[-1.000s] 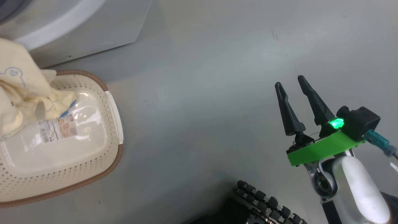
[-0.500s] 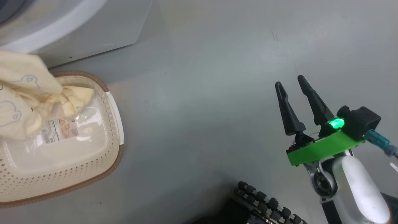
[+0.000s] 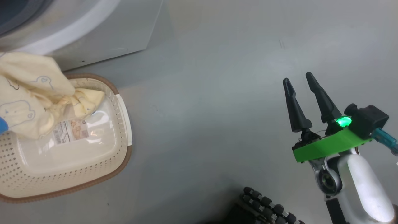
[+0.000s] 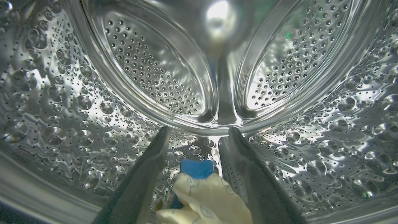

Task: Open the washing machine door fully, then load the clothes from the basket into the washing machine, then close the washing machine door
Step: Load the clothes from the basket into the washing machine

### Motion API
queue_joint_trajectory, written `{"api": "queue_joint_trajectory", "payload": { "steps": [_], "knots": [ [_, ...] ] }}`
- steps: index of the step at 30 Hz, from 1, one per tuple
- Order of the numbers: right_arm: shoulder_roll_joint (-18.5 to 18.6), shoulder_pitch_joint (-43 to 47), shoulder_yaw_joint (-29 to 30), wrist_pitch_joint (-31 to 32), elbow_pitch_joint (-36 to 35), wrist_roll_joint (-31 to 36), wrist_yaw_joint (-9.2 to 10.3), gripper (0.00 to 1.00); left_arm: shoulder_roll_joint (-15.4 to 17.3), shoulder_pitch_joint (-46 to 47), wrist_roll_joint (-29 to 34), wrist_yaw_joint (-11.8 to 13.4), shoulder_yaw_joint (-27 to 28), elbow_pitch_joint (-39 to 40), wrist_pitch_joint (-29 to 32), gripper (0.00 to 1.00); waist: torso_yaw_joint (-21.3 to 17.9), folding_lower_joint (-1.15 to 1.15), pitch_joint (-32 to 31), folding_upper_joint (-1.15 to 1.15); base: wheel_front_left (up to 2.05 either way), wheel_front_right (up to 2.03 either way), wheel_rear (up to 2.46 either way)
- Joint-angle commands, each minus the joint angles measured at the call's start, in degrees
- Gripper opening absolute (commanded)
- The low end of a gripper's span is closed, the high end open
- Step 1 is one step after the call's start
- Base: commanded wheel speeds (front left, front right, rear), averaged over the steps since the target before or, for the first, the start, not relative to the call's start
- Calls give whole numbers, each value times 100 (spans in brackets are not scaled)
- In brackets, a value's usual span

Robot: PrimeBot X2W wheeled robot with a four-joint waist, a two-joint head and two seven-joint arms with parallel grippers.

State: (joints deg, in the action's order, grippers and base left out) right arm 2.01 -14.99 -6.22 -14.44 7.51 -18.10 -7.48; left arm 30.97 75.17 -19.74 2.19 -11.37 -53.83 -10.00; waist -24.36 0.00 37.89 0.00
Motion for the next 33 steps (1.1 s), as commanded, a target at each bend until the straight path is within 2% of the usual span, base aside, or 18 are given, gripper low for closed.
{"api": "queue_joint_trajectory", "payload": {
  "steps": [1, 12, 16, 21, 33],
  "knots": [
    [87, 40, -29, -55, -142, 53, -1, 100, 219, -76, -24, 55, 86, 146, -81, 100, 70, 0, -91, 0, 0, 0, 0],
    [87, 219, 183, -55, -139, 308, -1, 100, -269, -1195, -306, 386, 246, 525, -422, 100, 404, 0, -556, 0, 0, 0, 0],
    [87, 270, 245, -39, -154, 380, -1, 100, -417, -1610, -427, 427, 346, 775, -466, 100, 489, 0, -696, 0, 0, 0, 0],
    [87, 397, 363, 47, -210, 494, -1, 100, -620, -2476, -509, 543, 499, 1375, -494, 100, 636, 0, -970, 0, 0, 0, 0],
    [87, 829, 603, 435, -557, 896, -1, 100, -1200, -4684, -91, 1000, 538, 3229, -499, 100, 1085, 0, -1701, 0, 0, 0, 0]
  ]
}}
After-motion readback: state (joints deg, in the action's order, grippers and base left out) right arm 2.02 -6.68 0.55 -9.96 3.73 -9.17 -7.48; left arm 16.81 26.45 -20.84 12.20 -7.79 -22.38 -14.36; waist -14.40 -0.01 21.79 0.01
